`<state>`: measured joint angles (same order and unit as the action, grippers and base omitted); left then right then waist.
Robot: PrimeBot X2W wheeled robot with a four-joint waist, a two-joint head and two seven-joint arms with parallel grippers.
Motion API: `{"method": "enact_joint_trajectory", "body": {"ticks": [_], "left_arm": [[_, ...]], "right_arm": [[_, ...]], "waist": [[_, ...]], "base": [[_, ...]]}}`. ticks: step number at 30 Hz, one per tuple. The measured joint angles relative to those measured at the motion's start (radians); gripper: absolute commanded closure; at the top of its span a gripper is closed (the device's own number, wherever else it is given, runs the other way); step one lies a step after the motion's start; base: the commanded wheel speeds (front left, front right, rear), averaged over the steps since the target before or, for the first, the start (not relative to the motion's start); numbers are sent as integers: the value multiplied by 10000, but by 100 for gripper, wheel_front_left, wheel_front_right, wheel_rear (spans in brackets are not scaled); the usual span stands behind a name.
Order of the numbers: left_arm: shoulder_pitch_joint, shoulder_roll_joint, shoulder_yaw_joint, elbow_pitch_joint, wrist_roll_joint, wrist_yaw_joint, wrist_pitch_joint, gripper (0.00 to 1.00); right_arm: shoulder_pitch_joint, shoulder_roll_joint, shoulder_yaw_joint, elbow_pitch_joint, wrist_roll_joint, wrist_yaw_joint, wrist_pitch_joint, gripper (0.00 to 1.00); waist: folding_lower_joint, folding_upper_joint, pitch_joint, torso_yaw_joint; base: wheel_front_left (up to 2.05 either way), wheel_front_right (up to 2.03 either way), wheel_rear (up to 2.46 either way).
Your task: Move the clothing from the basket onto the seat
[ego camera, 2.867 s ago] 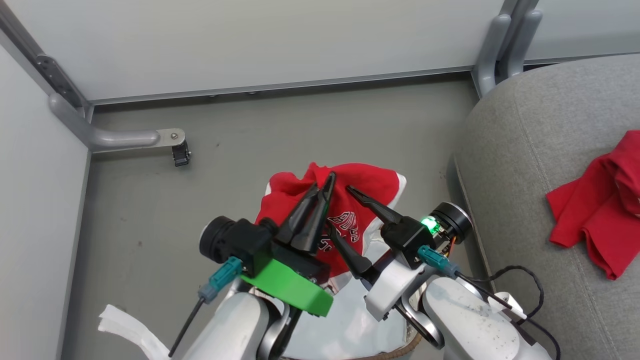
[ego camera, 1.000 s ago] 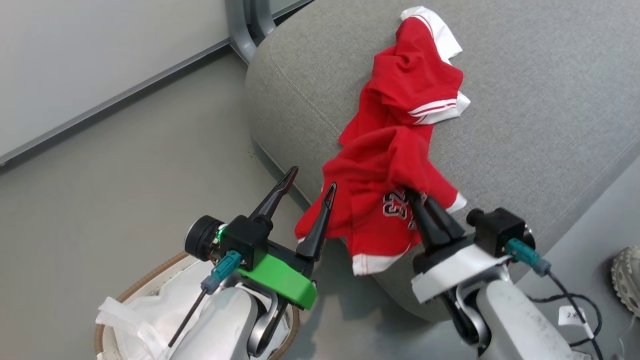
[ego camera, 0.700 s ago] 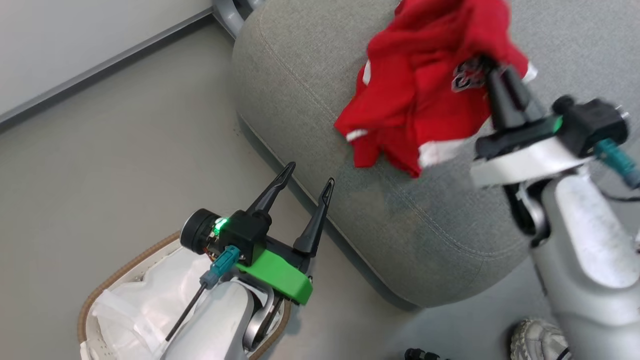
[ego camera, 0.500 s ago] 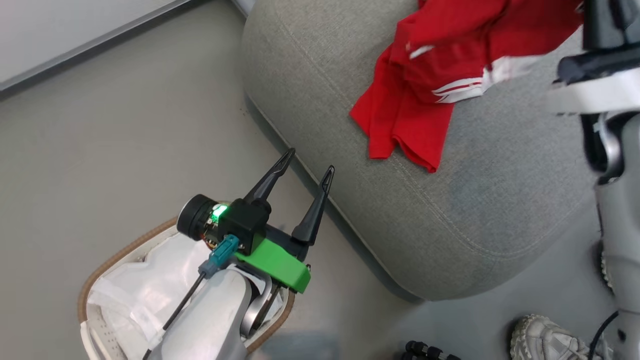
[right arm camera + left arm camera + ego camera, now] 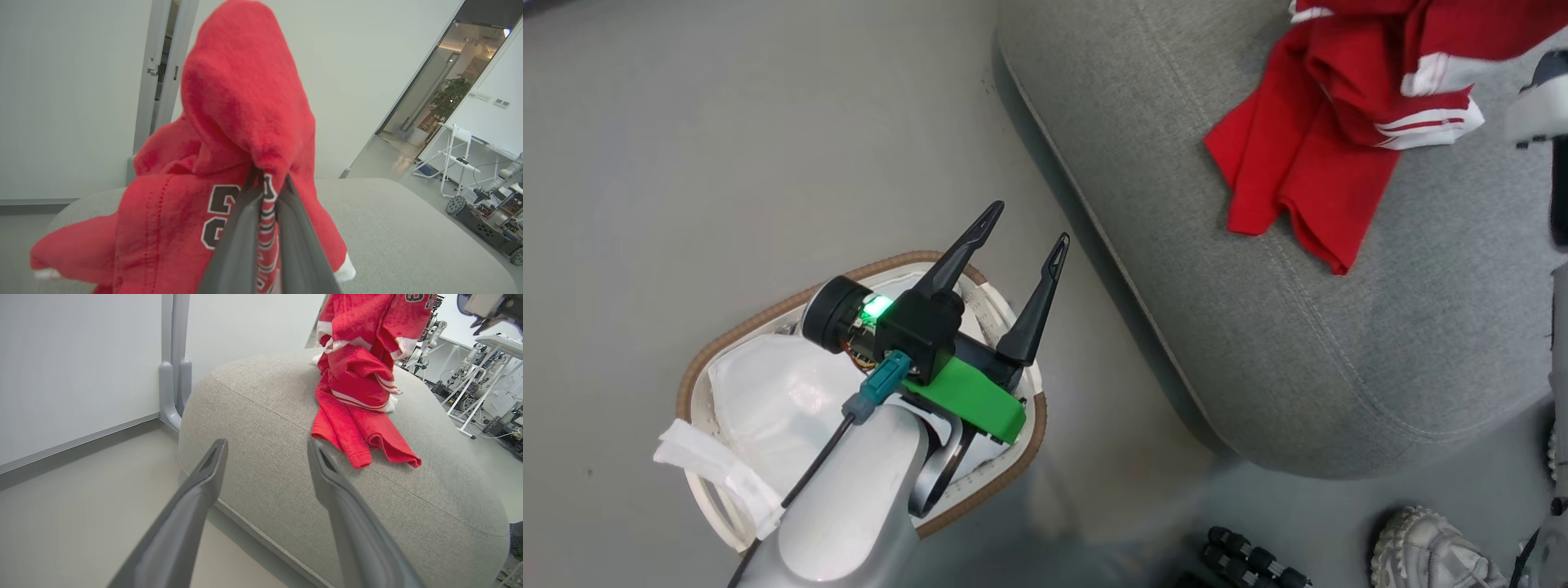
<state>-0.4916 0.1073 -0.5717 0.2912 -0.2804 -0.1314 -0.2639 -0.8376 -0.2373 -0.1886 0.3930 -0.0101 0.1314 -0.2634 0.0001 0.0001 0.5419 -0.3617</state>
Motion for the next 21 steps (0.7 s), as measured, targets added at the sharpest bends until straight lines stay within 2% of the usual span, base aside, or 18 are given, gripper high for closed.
{"method": "enact_joint_trajectory", "body": {"ticks": [8, 13, 14, 15, 16, 21], "left_arm": [[-113, 23, 263, 50, 38, 0, 0, 0], [-84, 36, 577, 69, 58, 0, 0, 0], [-54, 48, 627, 77, 69, 0, 0, 0], [-12, 44, 660, 81, 69, 0, 0, 0], [25, 44, 698, 88, 71, 0, 0, 0], [258, 25, 1007, 113, 73, 0, 0, 0]], "right_arm": [[327, 418, -1055, 2023, -282, 0, 0, 100], [346, 477, -1732, 2660, -385, 0, 0, 100], [381, 516, -1822, 2648, -403, 0, 0, 89], [438, 554, -1921, 2575, -414, 0, 0, 56], [498, 579, -1988, 2475, -414, 0, 0, 0], [1176, 755, -2128, 1810, -238, 0, 0, 0]], "waist": [[0, 0, 632, 692], [0, 0, 743, 991], [1, 0, 721, 1019], [0, 0, 682, 1034], [0, -1, 640, 1042], [0, -1, 239, 1045]], "base": [[0, 0, 0], [0, 0, 0], [0, 0, 0], [0, 0, 0], [0, 0, 0], [0, 0, 0]]}}
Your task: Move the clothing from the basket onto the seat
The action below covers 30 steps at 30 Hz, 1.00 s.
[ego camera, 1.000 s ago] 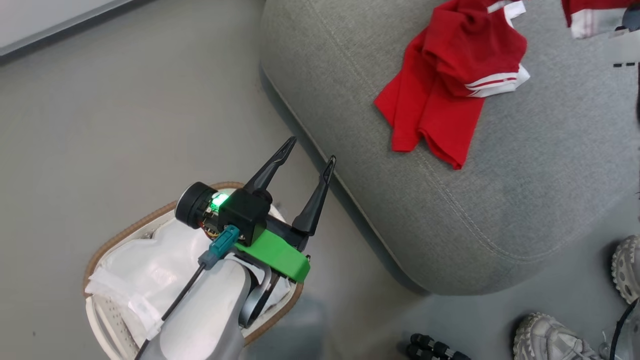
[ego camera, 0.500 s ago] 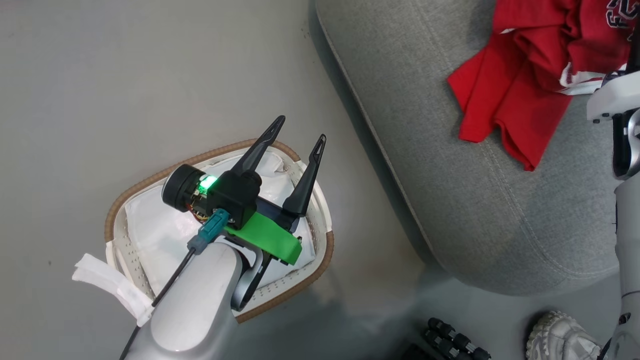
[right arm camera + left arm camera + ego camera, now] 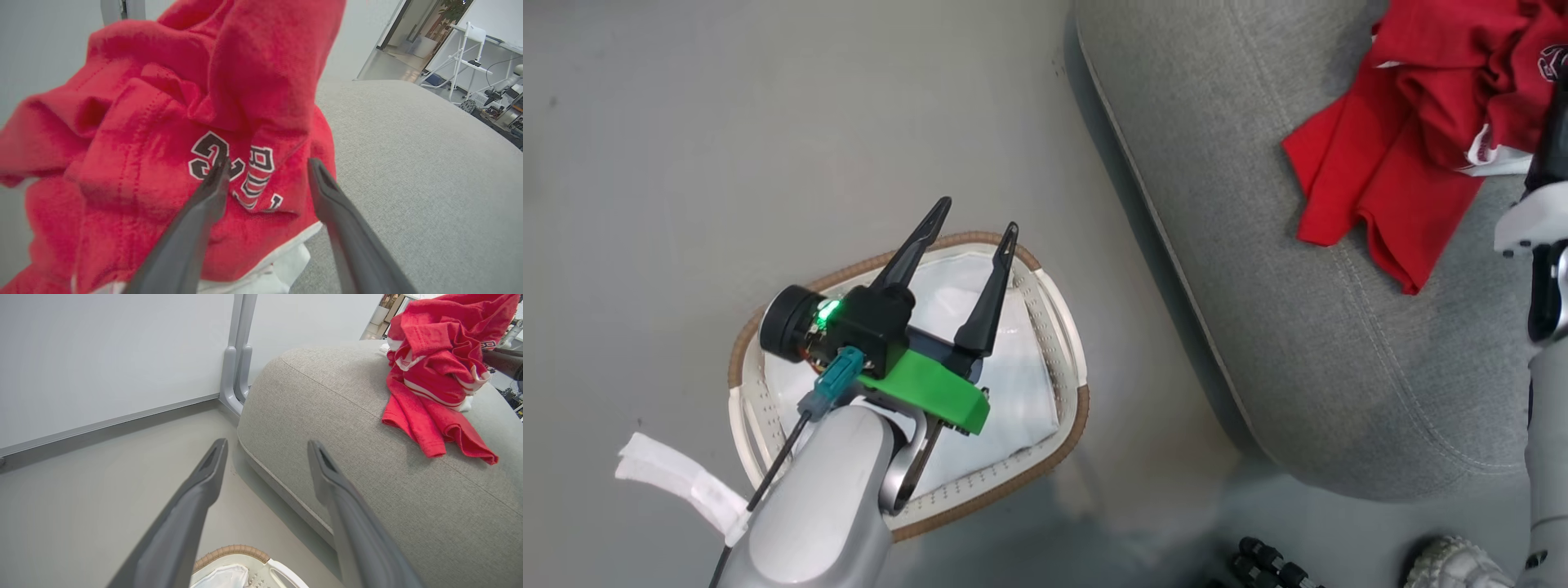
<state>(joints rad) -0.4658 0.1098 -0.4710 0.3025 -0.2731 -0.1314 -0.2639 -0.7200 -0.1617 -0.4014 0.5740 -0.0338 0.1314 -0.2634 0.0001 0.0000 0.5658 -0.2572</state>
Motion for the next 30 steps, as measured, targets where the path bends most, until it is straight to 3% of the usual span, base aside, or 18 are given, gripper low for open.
{"method": "enact_joint_trajectory", "body": {"ticks": [7, 16, 24, 30], "left_arm": [[593, -109, 660, 65, 0, 0, 0, 0], [1535, -345, 2132, 50, 368, 0, 0, 0], [2127, -558, 3250, 173, 591, 8, 0, 0], [2546, -577, 3712, 203, 669, 267, 0, 0]], "right_arm": [[1327, 288, 401, -972, 428, 0, 0, 0], [2588, 702, 1944, -1983, 1177, 0, 0, 0], [3205, 1055, 3590, -2372, 1657, 0, 0, 0], [3467, 1118, 4295, -2280, 1674, 0, 2, 0]], "waist": [[0, 1, -804, 14], [-2, 0, -1886, 271], [-1, 0, -2439, 1084], [-2, 0, -2816, 1779]], "base": [[0, 0, 0], [0, 0, 0], [0, 0, 0], [0, 0, 0]]}}
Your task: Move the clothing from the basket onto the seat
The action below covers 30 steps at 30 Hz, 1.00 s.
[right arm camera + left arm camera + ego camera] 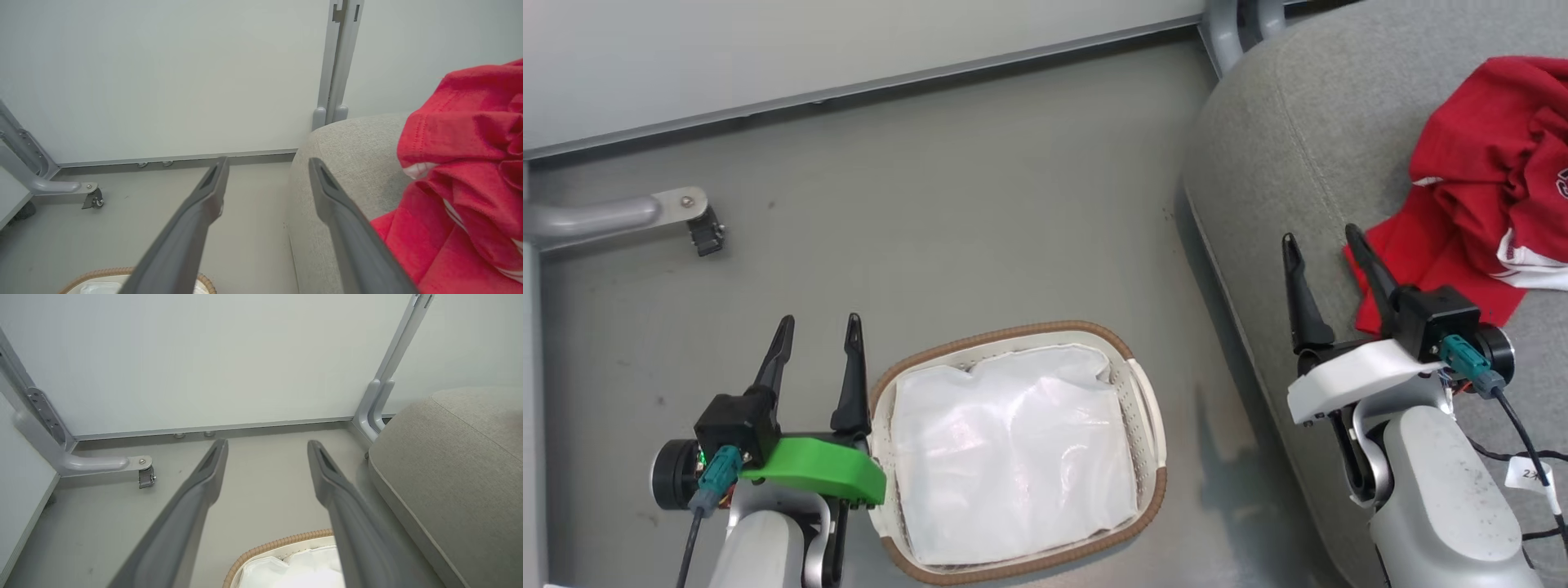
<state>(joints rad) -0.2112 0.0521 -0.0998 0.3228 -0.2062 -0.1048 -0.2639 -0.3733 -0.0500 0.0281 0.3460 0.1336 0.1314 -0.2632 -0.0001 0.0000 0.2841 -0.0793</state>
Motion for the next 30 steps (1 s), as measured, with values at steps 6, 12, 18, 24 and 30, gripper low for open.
{"method": "enact_joint_trajectory", "body": {"ticks": [6, 12, 18, 24, 30], "left_arm": [[417, -13, 132, 98, -236, 245, 0, 0], [995, -17, 345, 92, -278, 366, 0, 0], [1569, -17, 445, 84, -468, 307, 0, 0], [1930, -17, 558, 309, -683, 169, 2, 0], [2018, -69, 531, 802, -727, 171, 2, 100]], "right_arm": [[305, 10, 506, 161, 136, 0, 0, 0], [704, 10, 698, 336, 173, 0, 0, 0], [1295, 8, 669, 495, 230, 0, -2, 0], [1830, 10, 640, 644, 290, 0, 0, 0], [2191, 75, 665, 1076, 316, 0, 33, 100]], "waist": [[0, 0, -446, 518], [0, 0, -954, 771], [0, 0, -1526, 845], [0, 0, -2064, 843], [0, 0, -2127, 841]], "base": [[0, 0, 0], [0, 0, 0], [0, 0, 0], [0, 0, 0], [0, 0, 0]]}}
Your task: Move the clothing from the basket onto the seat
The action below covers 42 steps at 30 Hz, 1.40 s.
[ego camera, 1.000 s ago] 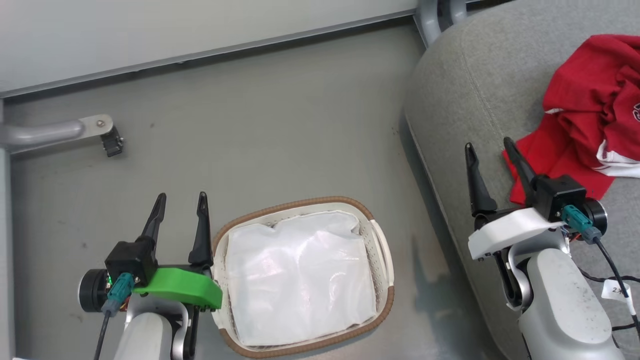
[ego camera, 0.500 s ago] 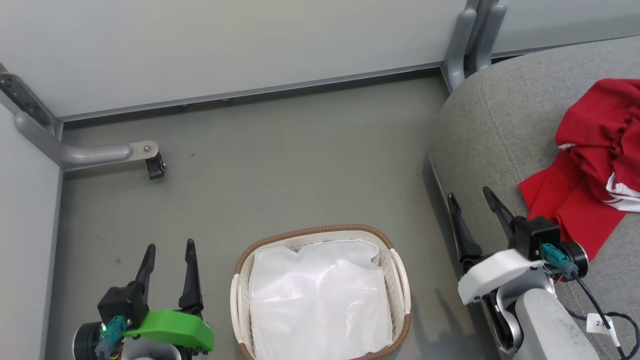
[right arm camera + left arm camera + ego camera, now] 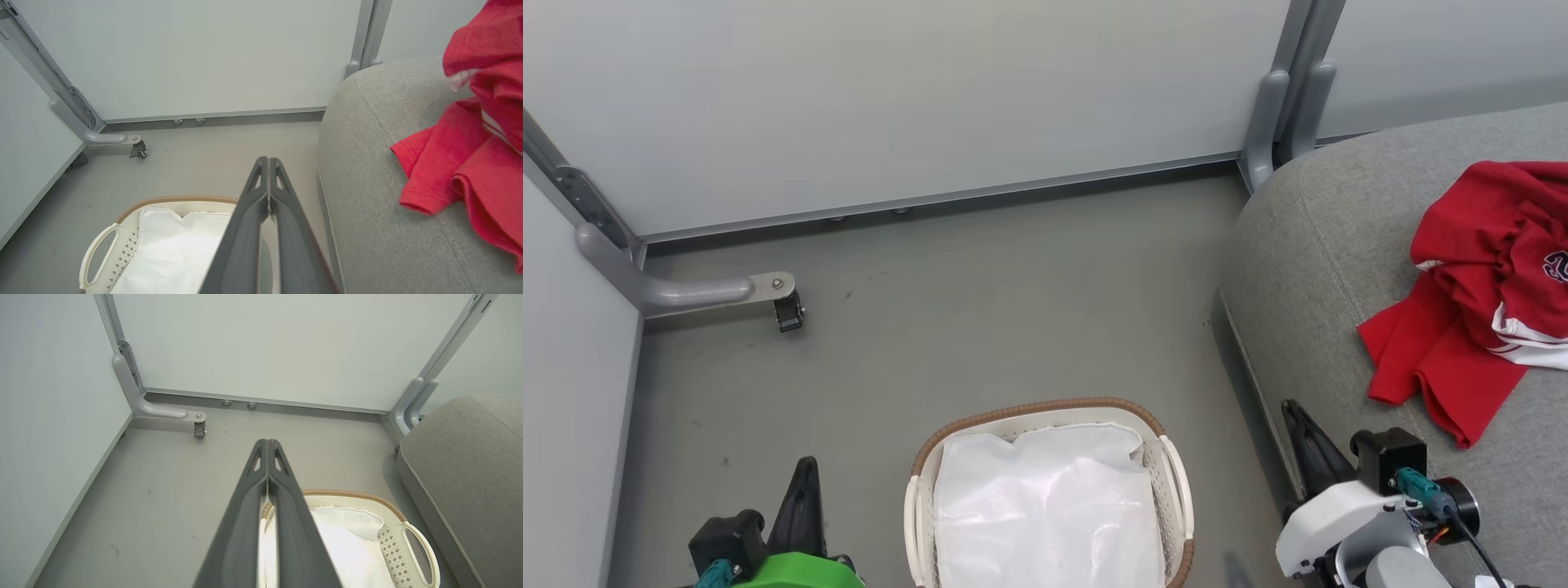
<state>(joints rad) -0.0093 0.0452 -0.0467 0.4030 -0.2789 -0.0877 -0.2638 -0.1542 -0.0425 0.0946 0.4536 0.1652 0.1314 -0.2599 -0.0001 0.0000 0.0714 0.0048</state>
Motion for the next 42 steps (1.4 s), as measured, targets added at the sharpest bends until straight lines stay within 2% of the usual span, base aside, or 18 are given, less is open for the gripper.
{"method": "enact_joint_trajectory", "body": {"ticks": [26, 42], "left_arm": [[-41, -13, 472, -380, -4103, -92, 1189, 100], [-241, -12, 734, -652, -6186, -178, 1768, 100]], "right_arm": [[173, 12, -617, -539, 4433, 0, 1162, 100], [210, 4, -951, -886, 6723, 0, 1755, 100]], "waist": [[1, 0, -140, -10], [1, 0, -227, -16]], "base": [[0, 0, 0], [0, 0, 0]]}}
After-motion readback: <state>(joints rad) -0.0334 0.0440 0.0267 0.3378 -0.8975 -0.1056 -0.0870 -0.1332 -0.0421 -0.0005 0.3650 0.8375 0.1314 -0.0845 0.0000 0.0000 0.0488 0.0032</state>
